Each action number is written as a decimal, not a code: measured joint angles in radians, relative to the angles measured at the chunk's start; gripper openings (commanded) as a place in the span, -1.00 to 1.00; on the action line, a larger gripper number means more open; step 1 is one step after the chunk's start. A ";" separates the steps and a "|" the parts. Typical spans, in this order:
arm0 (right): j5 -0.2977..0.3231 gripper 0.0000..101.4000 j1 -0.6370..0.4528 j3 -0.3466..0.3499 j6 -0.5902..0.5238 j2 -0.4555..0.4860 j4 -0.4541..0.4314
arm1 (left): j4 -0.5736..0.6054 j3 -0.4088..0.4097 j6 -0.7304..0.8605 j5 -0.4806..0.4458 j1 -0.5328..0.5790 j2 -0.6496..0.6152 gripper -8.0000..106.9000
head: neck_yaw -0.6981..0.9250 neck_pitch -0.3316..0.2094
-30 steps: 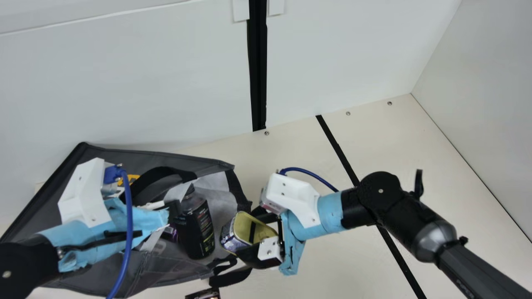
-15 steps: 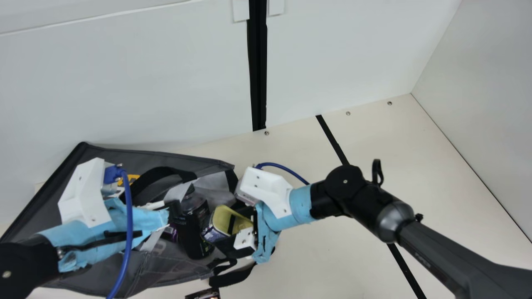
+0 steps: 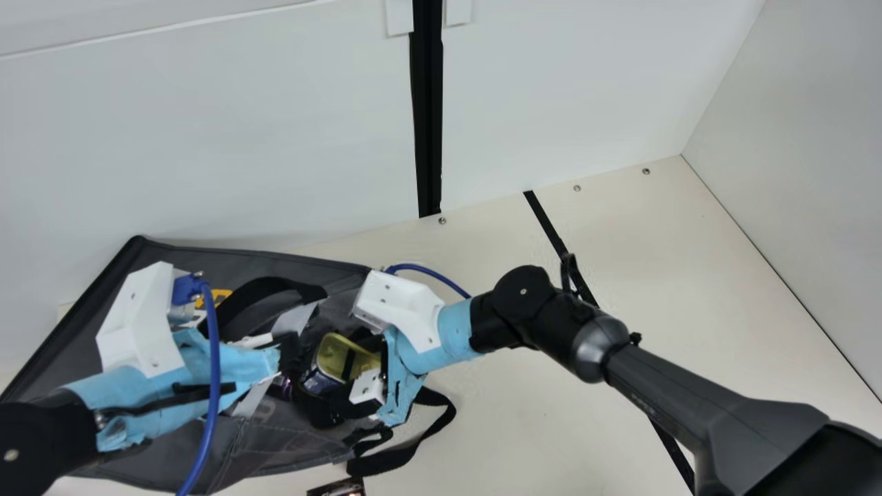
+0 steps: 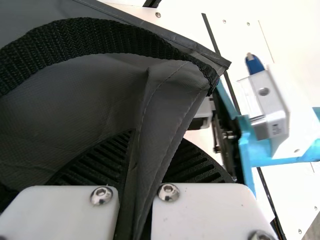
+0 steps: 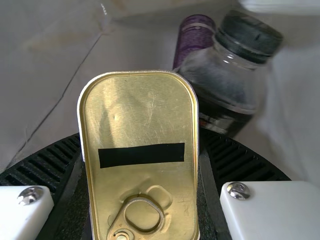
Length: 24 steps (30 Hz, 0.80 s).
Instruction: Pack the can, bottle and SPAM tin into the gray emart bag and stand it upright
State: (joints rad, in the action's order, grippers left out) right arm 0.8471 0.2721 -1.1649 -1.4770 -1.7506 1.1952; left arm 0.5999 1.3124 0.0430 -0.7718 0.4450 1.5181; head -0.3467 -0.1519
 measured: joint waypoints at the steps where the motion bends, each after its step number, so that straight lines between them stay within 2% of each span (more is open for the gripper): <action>1: -0.002 -1.00 0.007 -0.006 0.000 -0.007 0.003 | 0.000 0.000 0.000 0.000 0.000 0.000 -1.00 | 0.000 0.000; 19: -0.047 -1.00 0.112 -0.096 0.024 -0.087 0.052 | 0.000 0.000 0.000 0.000 0.000 0.000 -1.00 | -0.002 0.000; 24: -0.062 -0.67 0.123 -0.101 0.027 -0.094 0.067 | 0.000 0.000 0.000 0.000 0.000 0.000 -1.00 | 0.000 0.000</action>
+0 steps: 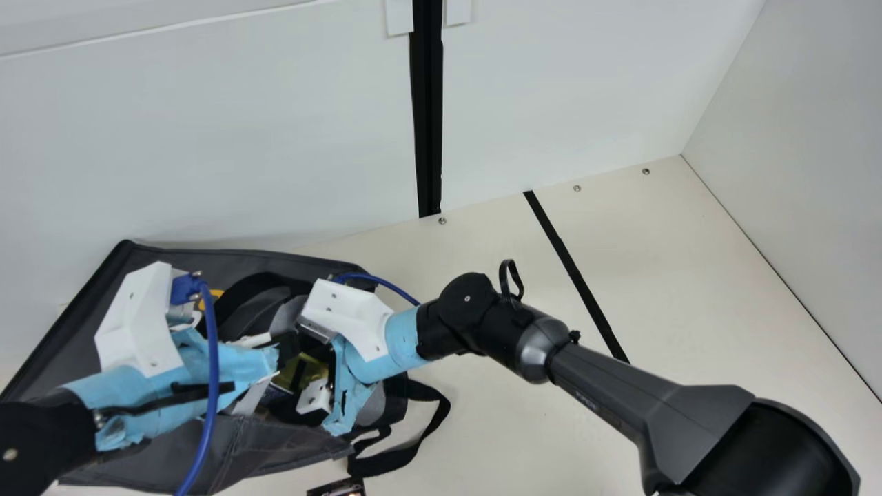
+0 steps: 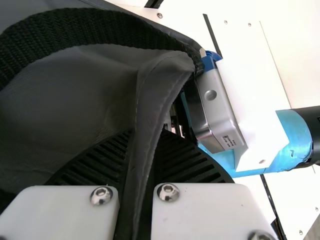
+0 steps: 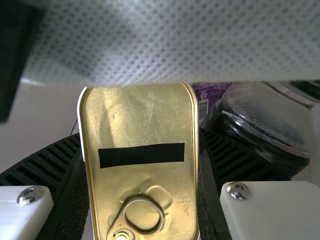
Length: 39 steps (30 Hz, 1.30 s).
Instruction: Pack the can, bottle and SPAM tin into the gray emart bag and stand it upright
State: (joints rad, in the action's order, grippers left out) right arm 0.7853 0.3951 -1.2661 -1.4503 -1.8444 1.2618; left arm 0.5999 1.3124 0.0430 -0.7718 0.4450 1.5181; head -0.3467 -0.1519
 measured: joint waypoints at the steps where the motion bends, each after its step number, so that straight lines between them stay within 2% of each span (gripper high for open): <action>1: -0.002 -0.60 0.001 0.000 0.000 -0.001 0.001 | 0.000 0.000 0.000 0.000 0.000 0.000 -1.00 | -0.002 0.000; 23: -0.018 0.84 0.003 0.007 0.003 0.009 0.008 | 0.000 0.000 0.000 0.000 0.000 0.000 -1.00 | 0.000 0.000; 31: -0.016 0.87 -0.016 0.036 0.003 0.040 0.008 | 0.000 0.000 0.000 0.000 0.000 0.000 -1.00 | -0.002 0.000; 39: 0.021 0.87 -0.057 0.086 0.003 0.096 0.001 | 0.000 0.000 0.000 0.000 0.000 0.000 -1.00 | 0.000 0.000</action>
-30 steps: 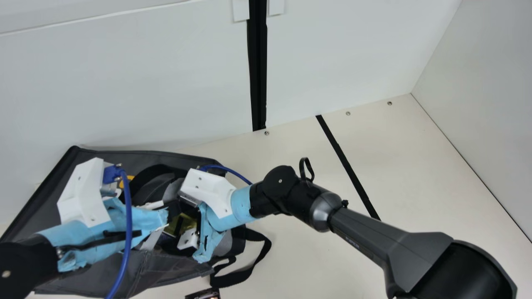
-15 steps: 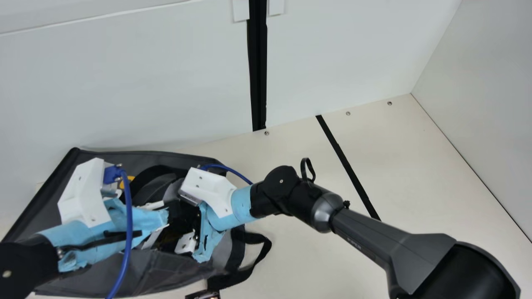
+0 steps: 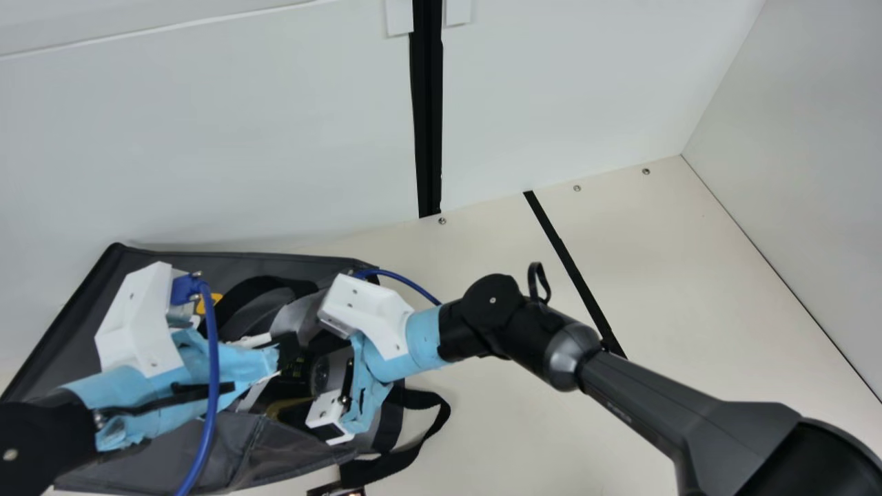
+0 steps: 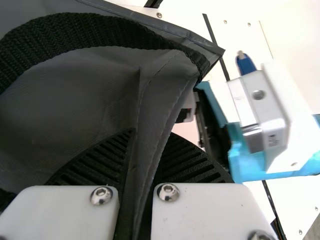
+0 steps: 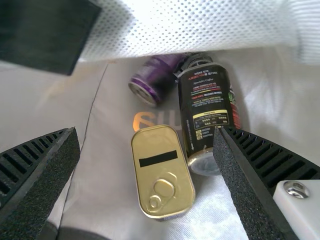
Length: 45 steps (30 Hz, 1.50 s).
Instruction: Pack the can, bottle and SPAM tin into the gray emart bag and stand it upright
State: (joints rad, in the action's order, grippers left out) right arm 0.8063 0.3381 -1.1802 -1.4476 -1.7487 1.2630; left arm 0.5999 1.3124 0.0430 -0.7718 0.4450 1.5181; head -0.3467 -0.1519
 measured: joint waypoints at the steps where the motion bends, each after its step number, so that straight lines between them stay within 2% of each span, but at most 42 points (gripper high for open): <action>1: 0.005 0.87 -0.007 0.008 -0.001 0.009 -0.001 | 0.000 0.000 0.000 0.000 0.000 0.000 -1.00 | -0.002 0.000; 24: 0.170 0.87 -0.201 0.126 -0.004 0.204 -0.067 | 0.000 0.000 0.000 0.000 0.000 0.000 -1.00 | -0.002 0.000; 45: 0.322 0.87 -0.439 0.144 0.002 0.321 -0.107 | 0.000 0.000 0.000 0.000 0.000 0.000 -1.00 | -0.002 0.000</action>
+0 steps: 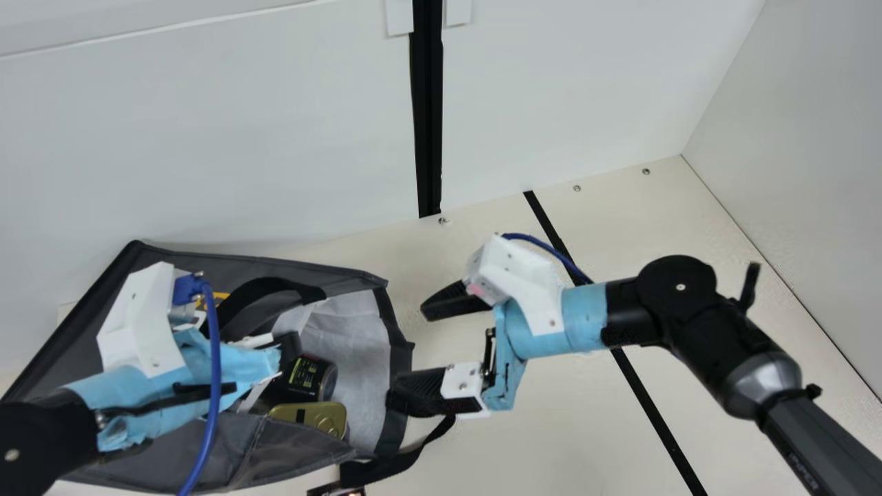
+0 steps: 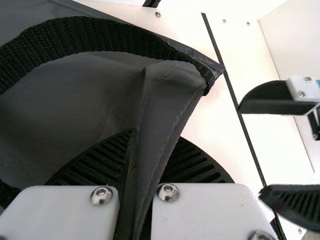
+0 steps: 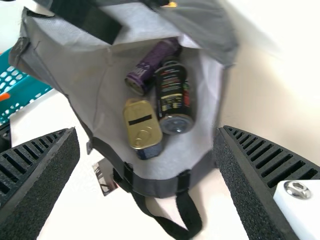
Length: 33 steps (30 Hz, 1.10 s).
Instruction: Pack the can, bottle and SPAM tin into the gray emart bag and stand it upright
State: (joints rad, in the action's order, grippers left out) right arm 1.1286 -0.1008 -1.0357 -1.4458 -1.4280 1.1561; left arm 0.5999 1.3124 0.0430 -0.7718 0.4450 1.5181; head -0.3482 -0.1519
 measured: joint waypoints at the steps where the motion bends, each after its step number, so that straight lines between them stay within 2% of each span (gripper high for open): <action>1: 0.005 0.87 -0.014 0.000 0.001 0.004 -0.003 | 0.000 0.000 0.000 0.000 0.000 0.000 -1.00 | 0.000 0.000; 7: 0.027 0.87 -0.092 -0.008 0.023 0.029 -0.021 | 0.000 0.000 0.000 0.000 0.000 0.000 -1.00 | 0.000 0.000; 17: 0.020 0.87 -0.201 -0.018 0.075 0.077 -0.063 | 0.000 0.000 0.000 0.000 0.000 0.000 -1.00 | 0.000 0.000; 33: -0.129 0.87 -0.308 -0.019 0.201 0.174 -0.208 | 0.000 0.000 0.000 0.000 0.000 0.000 -1.00 | 0.002 0.000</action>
State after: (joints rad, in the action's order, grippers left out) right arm 0.9994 -0.4086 -1.0543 -1.2443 -1.2544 0.9479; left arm 0.5999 1.3124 0.0430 -0.7718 0.4450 1.5181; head -0.3467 -0.1519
